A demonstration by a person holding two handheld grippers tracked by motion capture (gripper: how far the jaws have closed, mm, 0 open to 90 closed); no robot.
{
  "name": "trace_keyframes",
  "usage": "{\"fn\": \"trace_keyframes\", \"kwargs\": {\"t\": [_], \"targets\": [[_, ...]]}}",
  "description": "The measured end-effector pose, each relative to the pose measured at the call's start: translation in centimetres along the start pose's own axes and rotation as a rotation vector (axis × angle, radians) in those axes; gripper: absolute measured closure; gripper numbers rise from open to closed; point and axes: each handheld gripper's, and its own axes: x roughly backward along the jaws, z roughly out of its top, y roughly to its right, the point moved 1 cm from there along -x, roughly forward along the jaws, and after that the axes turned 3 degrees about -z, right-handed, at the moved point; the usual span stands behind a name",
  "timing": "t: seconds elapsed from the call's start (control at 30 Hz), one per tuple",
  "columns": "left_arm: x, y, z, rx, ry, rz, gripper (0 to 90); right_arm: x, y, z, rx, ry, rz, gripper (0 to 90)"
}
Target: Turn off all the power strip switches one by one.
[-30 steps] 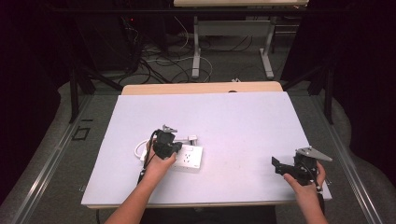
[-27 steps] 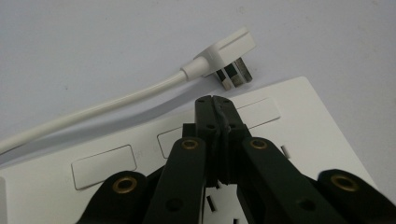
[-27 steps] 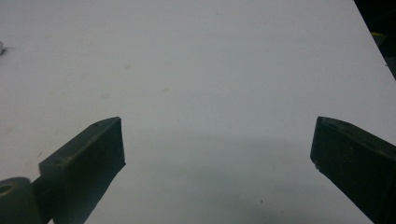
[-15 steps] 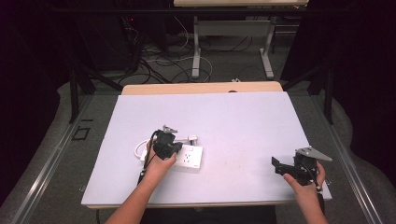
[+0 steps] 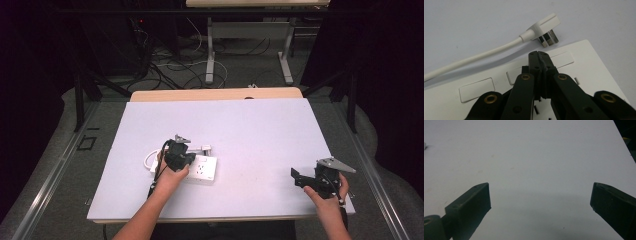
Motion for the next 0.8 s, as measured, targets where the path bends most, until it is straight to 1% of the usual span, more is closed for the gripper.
{"fn": "trace_keyframes", "kwargs": {"t": [0.13, 0.23, 0.27, 0.43, 0.57, 0.6, 0.63, 0.73, 0.8], "targets": [[0.0, 0.0, 0.0, 0.001, 0.000, 0.001, 90.0, 0.0, 0.0, 0.0, 0.007, 0.001, 0.003, 2.3], [0.0, 0.0, 0.0, -0.006, 0.004, 0.007, 90.0, 0.0, 0.0, 0.0, -0.001, -0.002, 0.002, 2.3], [0.0, 0.1, 0.0, -0.007, 0.005, 0.009, 90.0, 0.1, 0.0, 0.0, 0.004, -0.014, 0.004, 2.3], [0.0, 0.3, 0.0, -0.007, 0.003, 0.023, 90.0, 0.1, 0.1, 0.0, 0.006, -0.021, 0.003, 2.3], [-0.1, 0.5, 0.0, -0.007, -0.003, 0.017, 90.0, 0.1, 0.0, 0.0, 0.004, -0.017, 0.008, 2.3], [-0.1, 0.6, 0.1, -0.018, 0.000, 0.015, 90.0, 0.0, 0.1, 0.0, 0.008, -0.002, 0.004, 2.3], [-0.1, 0.8, 0.0, -0.011, -0.002, 0.014, 90.0, 0.0, 0.1, 0.0, 0.010, -0.005, 0.007, 2.3], [-0.2, 1.1, 0.2, -0.030, -0.002, 0.010, 90.0, 0.1, 0.1, 0.0, 0.006, -0.012, 0.005, 2.3], [-0.1, 1.3, 0.2, -0.035, 0.001, 0.005, 90.0, 0.0, 0.1, 0.0, 0.009, 0.006, 0.004, 2.3]]}}
